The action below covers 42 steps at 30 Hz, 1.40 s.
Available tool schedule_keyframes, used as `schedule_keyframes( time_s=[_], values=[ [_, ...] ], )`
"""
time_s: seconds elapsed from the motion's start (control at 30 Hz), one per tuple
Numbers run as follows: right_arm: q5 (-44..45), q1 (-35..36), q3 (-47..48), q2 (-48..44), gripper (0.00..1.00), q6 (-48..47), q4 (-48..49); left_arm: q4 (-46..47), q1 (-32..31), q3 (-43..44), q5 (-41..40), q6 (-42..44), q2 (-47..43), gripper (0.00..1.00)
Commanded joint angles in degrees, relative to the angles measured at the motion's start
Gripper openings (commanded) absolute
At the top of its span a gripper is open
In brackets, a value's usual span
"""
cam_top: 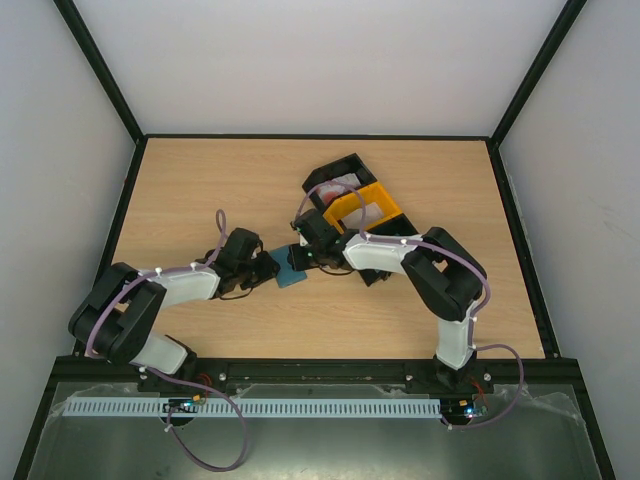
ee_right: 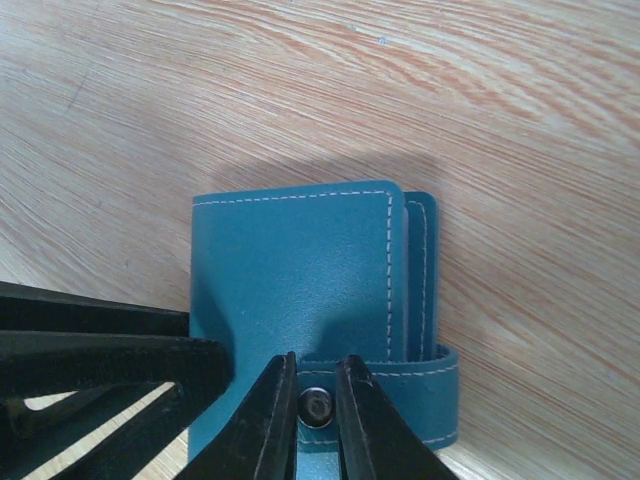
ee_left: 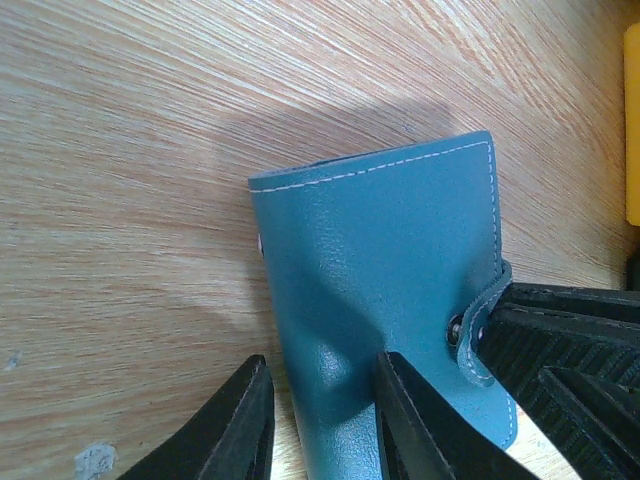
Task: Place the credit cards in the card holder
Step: Close the card holder at the center of the board.
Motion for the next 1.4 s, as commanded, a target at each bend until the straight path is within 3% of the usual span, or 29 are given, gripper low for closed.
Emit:
schedule_keyframes(
  time_s=[0.0,0.5,0.73,1.0,1.37],
  values=[
    [-2.11,0.22,-0.59,1.19,0.12,2.81,2.50,-1.35,0.10,-0.77,0.04,0.24,1.40,0.30],
    [2.16,0.23,-3.54,-0.74,0.12,5.20,7.63,-1.13,0.10,-1.14,0.05,0.55,2.45,0.30],
    [6.21,0.31,0.46,-1.71,0.19,3.69,-0.79,-1.77,0.10,-0.77,-0.40,0.70,1.62,0.30],
    [2.15,1.10,0.72,-0.61,0.14,3.99,-3.00,-1.57,0.10,-0.84,-0.48,0.64,2.09,0.30],
    [-1.10,1.19,0.71,0.80,0.17,8.81,-0.81,-1.61,0.10,-0.85,-0.57,0.72,2.21,0.30]
  ],
)
